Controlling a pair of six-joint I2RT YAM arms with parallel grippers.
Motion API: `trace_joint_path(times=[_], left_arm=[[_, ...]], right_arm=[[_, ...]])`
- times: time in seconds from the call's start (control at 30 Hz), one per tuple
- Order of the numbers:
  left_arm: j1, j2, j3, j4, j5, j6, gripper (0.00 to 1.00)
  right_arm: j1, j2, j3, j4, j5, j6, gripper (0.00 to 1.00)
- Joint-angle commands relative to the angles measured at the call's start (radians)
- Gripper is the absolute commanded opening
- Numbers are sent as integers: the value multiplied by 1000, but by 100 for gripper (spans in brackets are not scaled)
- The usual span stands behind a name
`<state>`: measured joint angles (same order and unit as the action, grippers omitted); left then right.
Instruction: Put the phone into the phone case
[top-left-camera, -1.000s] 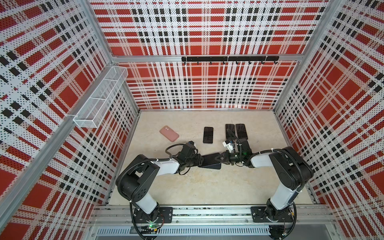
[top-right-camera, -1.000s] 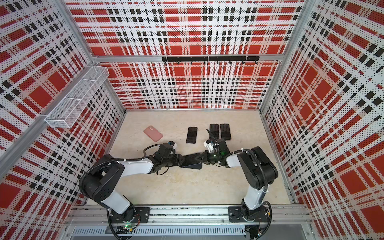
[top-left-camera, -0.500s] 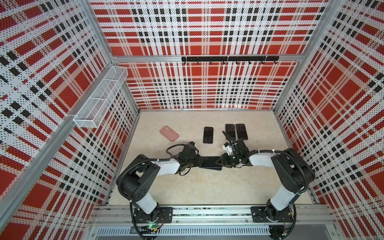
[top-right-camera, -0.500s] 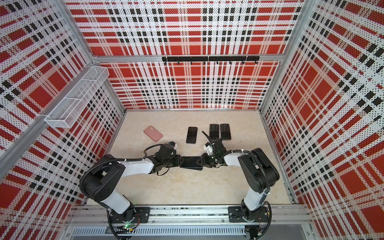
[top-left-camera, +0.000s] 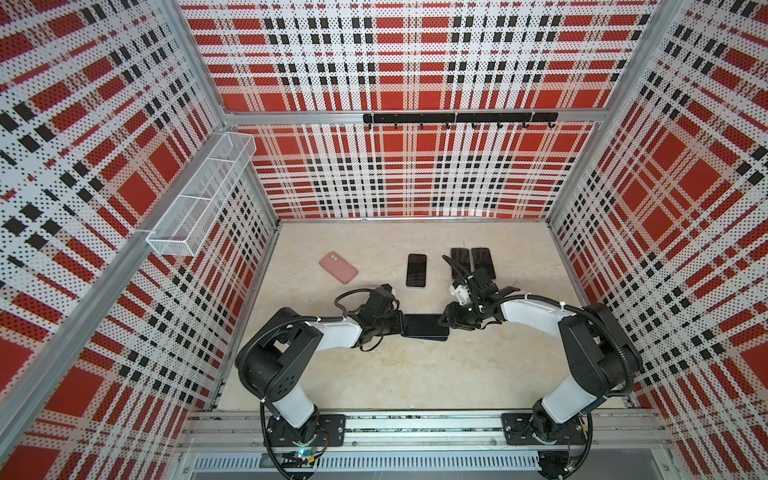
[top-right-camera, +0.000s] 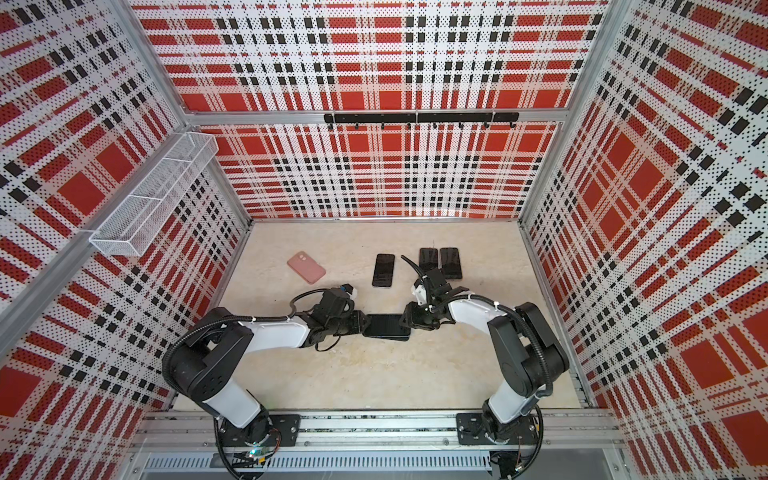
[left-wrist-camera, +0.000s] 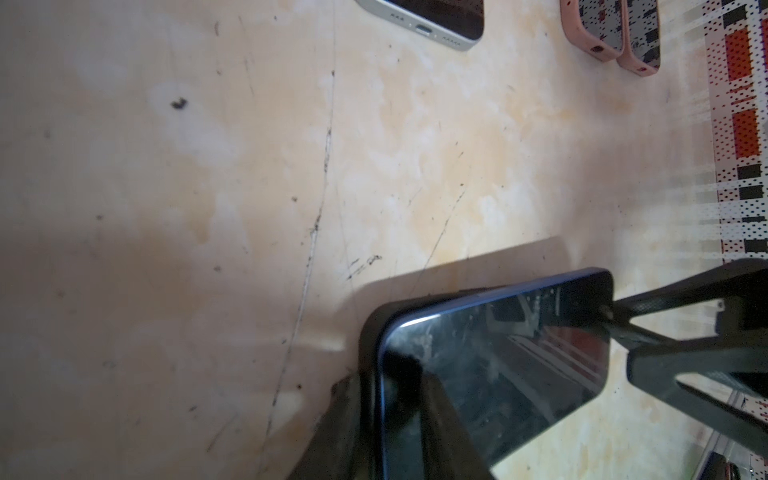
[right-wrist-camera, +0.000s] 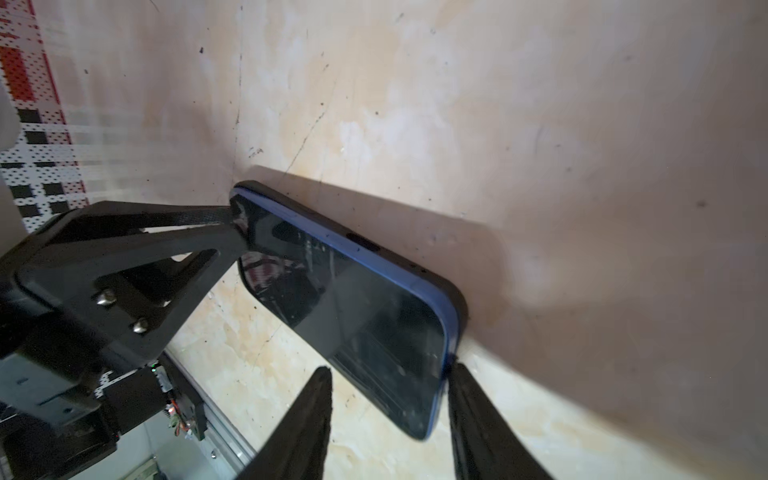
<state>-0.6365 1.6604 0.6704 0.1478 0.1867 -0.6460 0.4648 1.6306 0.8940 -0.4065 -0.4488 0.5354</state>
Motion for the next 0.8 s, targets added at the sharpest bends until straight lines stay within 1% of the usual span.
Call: trace_joint_path(times=[0.0, 0.1, 0.13, 0.27, 0.47, 0.63, 0.7, 0.77], left_arm=[[-11, 38, -2, -57, 14, 11, 28], [-11, 33, -2, -57, 19, 8, 27], [-11, 32, -3, -57, 20, 6, 27], [-15, 21, -6, -58, 20, 0, 26], [-20, 12, -3, -65, 18, -9, 25], [-32, 7, -2, -64, 21, -25, 24], [-37, 6, -2, -61, 20, -38, 25], [-44, 4, -3, -50, 28, -50, 28]], right_arm=[[6, -54, 22, -106, 82, -41, 46], [6, -61, 0, -107, 77, -33, 39], [7, -59, -15, -93, 65, -28, 35], [7, -33, -41, -57, 42, -17, 24], [6, -8, -40, -34, 26, -14, 20], [18, -4, -68, -22, -12, 7, 17], [37, -9, -78, -19, -24, 10, 16], [60, -8, -87, -23, -20, 52, 16]])
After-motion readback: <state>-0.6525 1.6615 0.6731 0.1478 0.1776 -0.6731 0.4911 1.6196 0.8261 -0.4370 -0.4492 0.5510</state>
